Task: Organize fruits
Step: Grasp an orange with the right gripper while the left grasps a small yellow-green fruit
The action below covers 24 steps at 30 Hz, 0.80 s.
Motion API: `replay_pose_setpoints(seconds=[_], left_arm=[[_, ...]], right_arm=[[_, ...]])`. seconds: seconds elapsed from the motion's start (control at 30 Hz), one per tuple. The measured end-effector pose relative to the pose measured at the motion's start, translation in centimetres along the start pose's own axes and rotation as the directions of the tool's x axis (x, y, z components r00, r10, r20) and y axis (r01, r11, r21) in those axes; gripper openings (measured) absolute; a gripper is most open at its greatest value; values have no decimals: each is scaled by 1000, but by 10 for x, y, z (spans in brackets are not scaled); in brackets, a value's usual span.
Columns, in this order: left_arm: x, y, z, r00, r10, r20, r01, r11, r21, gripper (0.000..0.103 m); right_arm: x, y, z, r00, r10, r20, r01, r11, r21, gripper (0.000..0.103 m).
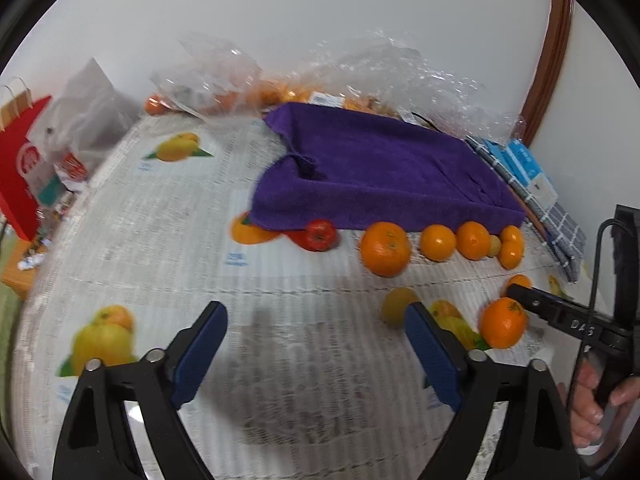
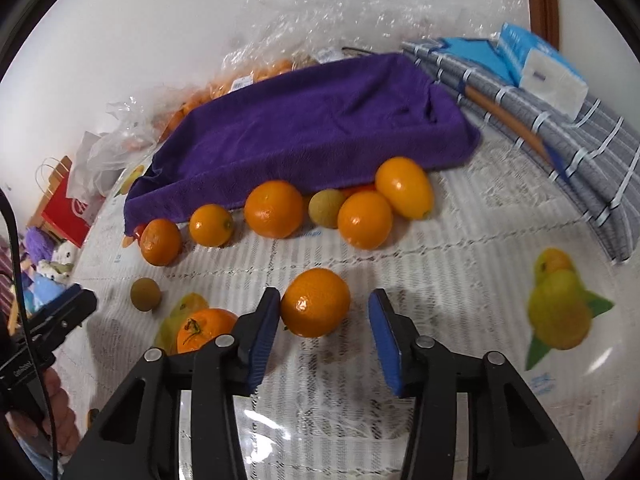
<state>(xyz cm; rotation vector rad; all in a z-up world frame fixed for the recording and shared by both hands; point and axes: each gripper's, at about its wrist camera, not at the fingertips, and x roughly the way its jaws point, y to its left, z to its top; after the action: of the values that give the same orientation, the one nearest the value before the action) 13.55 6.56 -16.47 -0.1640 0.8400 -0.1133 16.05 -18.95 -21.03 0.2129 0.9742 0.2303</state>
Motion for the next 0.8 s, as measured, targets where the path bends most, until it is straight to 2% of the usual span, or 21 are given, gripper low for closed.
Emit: replay_pose_setpoints(seconds=[0.07,0.13,0.23,0.4,0.53,0.7,0.8], left_arm=[[8,-6,0,999,-31,-21,31,1000,2,80],[18,-15,2,998,-53,-37,54,998,18,69],[27,-23,0,996,-76,-54,78,996,40,57],[33,-38,-2,993,-112,-46,116,988,100,47],[37,-44,-2,986,-151,-73,159,980,123,27],[36,-35,-2,974,-214,-73,219,973,74,26],[36,-32,-2,973,-221,-66,225,973,57,26]], right_arm=[[1,1,0,1000,1,4,-1,1000,-11,37],[2,1,0,1000,3,2,-3,1000,-20,36],[-3,-4,-1,1000,-11,6,12,1000,-26,36],[-12,-20,-6,996,-87,29,89,995,-44,36],[-11,-20,-8,995,-87,43,90,993,-70,37],[-10,-18,-10,992,-100,76,106,992,-74,36],[-11,-19,-10,991,-108,80,113,992,-61,36]])
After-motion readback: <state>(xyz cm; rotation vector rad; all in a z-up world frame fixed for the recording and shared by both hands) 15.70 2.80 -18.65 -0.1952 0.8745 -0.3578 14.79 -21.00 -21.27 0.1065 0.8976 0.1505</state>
